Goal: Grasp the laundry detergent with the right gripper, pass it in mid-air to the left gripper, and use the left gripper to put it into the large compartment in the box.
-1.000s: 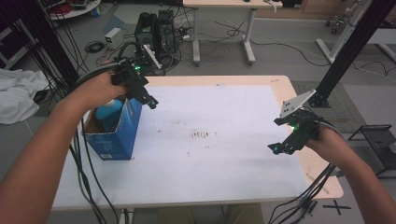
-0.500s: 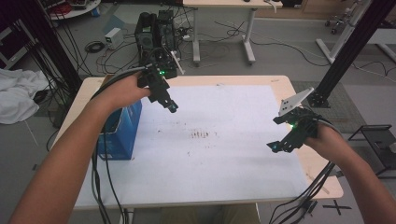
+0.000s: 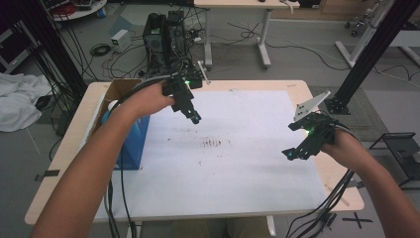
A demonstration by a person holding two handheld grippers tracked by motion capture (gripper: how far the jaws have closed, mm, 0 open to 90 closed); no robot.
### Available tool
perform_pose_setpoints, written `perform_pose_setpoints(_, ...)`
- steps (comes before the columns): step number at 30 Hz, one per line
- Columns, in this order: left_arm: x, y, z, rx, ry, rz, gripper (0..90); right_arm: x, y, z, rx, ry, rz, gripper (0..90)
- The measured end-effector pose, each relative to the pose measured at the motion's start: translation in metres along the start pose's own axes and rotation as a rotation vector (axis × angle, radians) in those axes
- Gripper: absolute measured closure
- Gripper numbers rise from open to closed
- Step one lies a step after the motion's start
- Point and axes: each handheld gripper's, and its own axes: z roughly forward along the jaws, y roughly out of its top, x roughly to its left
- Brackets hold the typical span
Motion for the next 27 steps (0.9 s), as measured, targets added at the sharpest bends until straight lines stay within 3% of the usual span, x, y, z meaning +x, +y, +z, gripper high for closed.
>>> perform_pose_setpoints(19,-0.0034,-0.0003,0.0091,0.014,-0.003,-0.007,16.3,0.0014,0.0035,0.0014,0.005,0.003,-0.007,2.0)
perform_pose_setpoints(27,-0.0045,-0.0022,0.0097,-0.004,-0.011,-0.013,16.3,0.0027,0.0033,0.0008,0.003,0.001,-0.009,2.0)
